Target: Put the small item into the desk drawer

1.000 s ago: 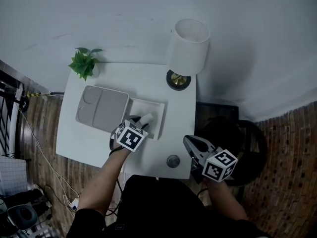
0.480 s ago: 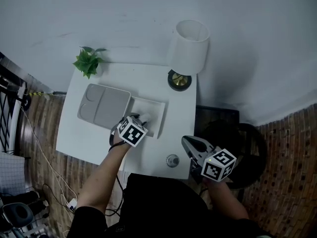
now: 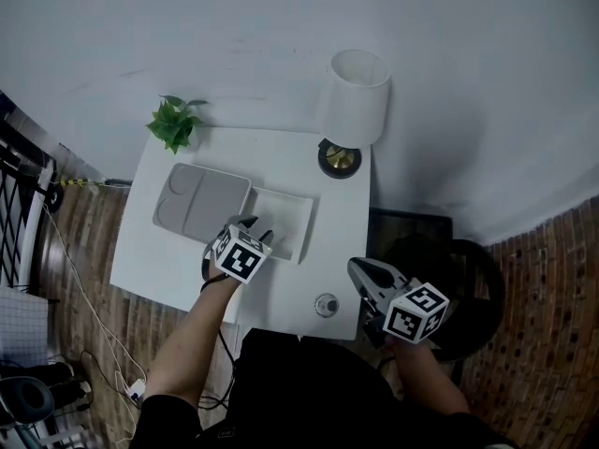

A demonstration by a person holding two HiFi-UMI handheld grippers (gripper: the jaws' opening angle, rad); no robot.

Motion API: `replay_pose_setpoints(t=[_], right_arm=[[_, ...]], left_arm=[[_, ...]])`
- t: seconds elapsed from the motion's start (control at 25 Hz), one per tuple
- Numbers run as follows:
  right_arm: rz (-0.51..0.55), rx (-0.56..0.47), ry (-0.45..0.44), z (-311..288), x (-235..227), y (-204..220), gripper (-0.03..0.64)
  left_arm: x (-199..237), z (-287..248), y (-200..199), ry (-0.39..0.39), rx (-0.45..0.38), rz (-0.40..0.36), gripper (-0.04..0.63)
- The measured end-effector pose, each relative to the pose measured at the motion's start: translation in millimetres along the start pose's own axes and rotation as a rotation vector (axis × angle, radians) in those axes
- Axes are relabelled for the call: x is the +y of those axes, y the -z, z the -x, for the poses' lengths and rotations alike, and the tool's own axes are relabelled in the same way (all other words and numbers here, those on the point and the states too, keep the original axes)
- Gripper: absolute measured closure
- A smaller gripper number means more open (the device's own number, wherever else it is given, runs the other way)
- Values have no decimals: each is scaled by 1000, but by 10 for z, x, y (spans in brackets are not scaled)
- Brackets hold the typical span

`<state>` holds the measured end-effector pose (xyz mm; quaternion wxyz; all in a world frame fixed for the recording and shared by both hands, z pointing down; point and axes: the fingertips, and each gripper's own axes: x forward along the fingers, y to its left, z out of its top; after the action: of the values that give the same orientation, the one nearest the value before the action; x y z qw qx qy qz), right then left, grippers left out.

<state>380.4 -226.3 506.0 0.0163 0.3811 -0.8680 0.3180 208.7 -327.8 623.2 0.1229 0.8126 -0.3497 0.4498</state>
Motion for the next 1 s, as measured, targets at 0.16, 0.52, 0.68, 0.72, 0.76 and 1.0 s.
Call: replay_pose_setpoints(t=[0.16, 0.52, 0.68, 0.72, 0.76, 1.0], right_arm=[[23, -53, 20, 90, -65, -209, 618], [83, -129, 29, 259, -105, -641, 618], [103, -147, 33, 260, -64, -719, 618], [111, -148, 41, 268, -59, -733, 618], [120, -148, 53, 282, -65, -747, 618], [103, -184, 123, 276, -175, -917, 618]], left_arm=[[78, 357, -148, -40, -84, 61, 416], [117, 934, -377, -72, -233, 160, 482], [154, 1126, -505, -78, -297, 184, 502], [166, 1177, -532, -78, -316, 192, 513], [177, 1231, -554, -77, -336, 202, 523], [334, 1526, -553, -73, -410, 233, 552]])
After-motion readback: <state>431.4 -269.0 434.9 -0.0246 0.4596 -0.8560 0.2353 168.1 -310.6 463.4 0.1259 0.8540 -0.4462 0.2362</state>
